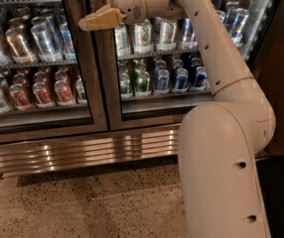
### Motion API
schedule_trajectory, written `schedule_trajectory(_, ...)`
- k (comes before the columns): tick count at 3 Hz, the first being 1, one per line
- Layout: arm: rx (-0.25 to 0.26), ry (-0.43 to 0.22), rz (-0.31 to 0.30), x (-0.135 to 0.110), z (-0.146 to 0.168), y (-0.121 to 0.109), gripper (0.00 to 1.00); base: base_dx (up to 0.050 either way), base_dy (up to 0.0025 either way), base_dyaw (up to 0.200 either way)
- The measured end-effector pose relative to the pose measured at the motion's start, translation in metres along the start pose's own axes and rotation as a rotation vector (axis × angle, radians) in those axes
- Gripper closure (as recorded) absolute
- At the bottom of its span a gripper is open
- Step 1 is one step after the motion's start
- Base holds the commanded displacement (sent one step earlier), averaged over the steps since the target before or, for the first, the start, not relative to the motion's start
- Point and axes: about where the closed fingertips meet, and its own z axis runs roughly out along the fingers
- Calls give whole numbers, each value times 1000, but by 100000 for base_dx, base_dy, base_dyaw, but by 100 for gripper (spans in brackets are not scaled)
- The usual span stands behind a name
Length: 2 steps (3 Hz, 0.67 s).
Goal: Open right fridge door
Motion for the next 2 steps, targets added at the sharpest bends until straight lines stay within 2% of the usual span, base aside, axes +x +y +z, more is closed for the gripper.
schedule_trajectory(2,0,0,0,0,0,0,88,0,0,0)
